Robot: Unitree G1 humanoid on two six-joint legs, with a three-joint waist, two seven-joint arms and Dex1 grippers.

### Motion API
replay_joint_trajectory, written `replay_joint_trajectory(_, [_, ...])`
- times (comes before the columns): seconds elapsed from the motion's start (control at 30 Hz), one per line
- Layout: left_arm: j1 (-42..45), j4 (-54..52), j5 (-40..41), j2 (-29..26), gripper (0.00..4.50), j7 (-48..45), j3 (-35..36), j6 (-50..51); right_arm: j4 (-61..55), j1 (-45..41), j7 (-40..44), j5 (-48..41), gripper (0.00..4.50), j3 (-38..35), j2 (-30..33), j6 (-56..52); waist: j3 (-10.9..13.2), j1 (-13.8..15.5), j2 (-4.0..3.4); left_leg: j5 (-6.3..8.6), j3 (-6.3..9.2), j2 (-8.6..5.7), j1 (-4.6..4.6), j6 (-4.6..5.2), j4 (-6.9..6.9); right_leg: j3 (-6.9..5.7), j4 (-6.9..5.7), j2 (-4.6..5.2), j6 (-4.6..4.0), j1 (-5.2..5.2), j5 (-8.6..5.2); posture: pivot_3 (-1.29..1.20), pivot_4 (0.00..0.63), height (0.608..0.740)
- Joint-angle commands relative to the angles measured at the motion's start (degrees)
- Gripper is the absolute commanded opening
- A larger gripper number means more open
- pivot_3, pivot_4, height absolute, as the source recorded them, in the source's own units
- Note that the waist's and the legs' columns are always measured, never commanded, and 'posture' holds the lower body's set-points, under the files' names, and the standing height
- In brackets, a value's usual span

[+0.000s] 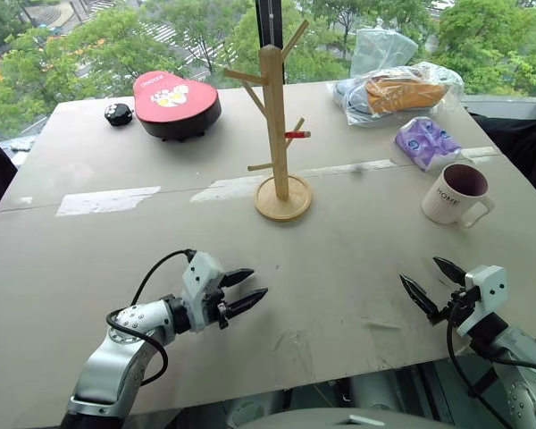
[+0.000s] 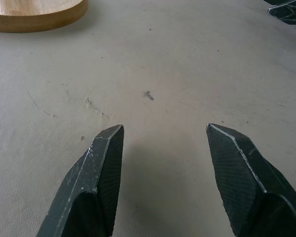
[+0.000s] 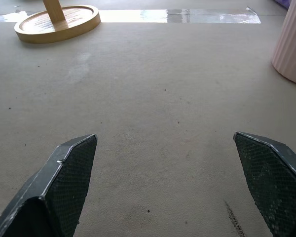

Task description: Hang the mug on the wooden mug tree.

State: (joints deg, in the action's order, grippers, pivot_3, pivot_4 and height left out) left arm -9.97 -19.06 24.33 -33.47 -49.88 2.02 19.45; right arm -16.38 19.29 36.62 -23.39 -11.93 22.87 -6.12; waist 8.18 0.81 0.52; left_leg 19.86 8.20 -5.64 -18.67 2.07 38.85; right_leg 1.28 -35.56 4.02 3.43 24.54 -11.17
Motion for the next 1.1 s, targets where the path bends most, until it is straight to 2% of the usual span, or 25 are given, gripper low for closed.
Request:
replay_joint_trajectory(0.03, [-2.71,-2.25,-1.63,1.3,2.7,2.01,-0.47,-2.54,-0.73,-0.16,2.66,-1.98,4.5,-0.4,1.77,-0.68,0.0,-0.07,-0.02,0.0,0.0,0.0,0.0,0.0,0.0,0.0,0.0,0.0,0.0,0.0,0.0,0.0,0.15,0.74])
replay_joint_trajectory(0.27, [-3.54,-1.37,-3.38,3.29,2.7,4.44,-0.49,-4.89,0.48,-1.08,6.28,-3.08,4.5,-0.19,4.09,-1.75,-0.03,0.1,-0.01,0.01,-0.03,0.03,0.0,0.01,-0.02,0.02,0.04,0.04,0.0,-0.01,0.0,0.0,0.15,0.74])
replay_joint_trajectory(0.63, [-4.33,-2.07,-2.78,3.73,2.7,5.15,-0.09,-5.51,1.85,-2.37,6.72,-2.38,4.5,-0.52,3.93,-1.15,-0.03,0.04,-0.01,0.01,-0.03,0.03,0.0,0.01,-0.02,0.02,0.04,0.02,0.0,-0.01,0.0,0.0,0.15,0.74])
replay_joint_trajectory(0.83, [-1.93,-1.66,-0.9,4.34,2.7,3.78,-0.23,-5.82,4.77,-5.83,-1.06,-0.02,4.5,-3.89,2.08,-0.2,-0.02,0.04,-0.02,0.01,-0.04,0.03,0.0,0.01,-0.03,0.02,0.04,0.02,0.0,-0.01,0.0,0.0,0.15,0.74])
replay_joint_trajectory(0.97, [3.22,-5.08,2.48,4.55,2.7,1.86,-2.22,-3.1,9.23,-11.77,-12.93,4.02,4.5,-7.59,0.74,-2.88,-0.02,0.11,-0.02,0.0,-0.04,-0.02,-0.01,0.01,-0.01,0.01,0.01,0.02,0.0,0.0,0.01,0.0,0.15,0.74])
replay_joint_trajectory(1.1, [9.19,-7.46,2.43,4.51,2.7,2.08,-5.04,-0.9,12.41,-17.11,-16.38,2.79,4.5,-10.15,0.44,-4.02,-0.03,-0.01,-0.03,0.0,-0.04,-0.02,-0.04,0.0,-0.02,0.04,0.01,0.02,-0.01,0.08,0.0,0.0,0.15,0.74])
